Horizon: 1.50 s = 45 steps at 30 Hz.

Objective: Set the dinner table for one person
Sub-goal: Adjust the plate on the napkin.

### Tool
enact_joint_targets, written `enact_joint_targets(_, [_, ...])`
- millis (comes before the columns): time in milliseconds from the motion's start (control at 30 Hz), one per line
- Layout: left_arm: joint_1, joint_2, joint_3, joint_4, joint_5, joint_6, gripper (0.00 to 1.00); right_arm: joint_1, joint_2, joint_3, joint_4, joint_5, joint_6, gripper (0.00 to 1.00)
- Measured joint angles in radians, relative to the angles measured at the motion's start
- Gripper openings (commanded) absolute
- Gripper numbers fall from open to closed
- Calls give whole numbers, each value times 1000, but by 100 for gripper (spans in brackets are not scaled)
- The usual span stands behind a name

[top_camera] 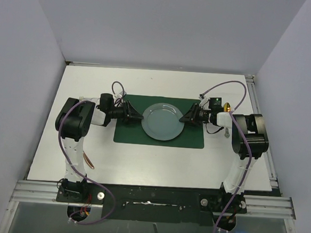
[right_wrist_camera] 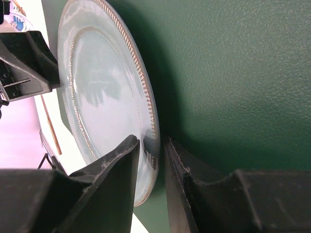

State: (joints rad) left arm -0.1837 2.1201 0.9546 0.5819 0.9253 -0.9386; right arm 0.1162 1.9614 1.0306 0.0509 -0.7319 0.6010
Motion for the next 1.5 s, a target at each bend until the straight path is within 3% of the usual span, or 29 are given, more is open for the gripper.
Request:
enact_joint_targets(167, [-2, 12, 0, 2, -2, 0, 26, 1, 1, 0, 1, 2, 3, 26])
enact_joint_targets(333, [-8, 23, 0, 2, 5, -3, 0, 3, 12, 0, 17, -6, 10, 21])
enact_joint_targets(600, [-10, 23, 9, 6, 20, -4, 0, 0, 16, 0, 23, -15, 21, 0])
enact_joint_targets(1500, [-13, -2, -20, 21, -17, -21, 0, 19, -8, 0, 12, 26, 4, 0])
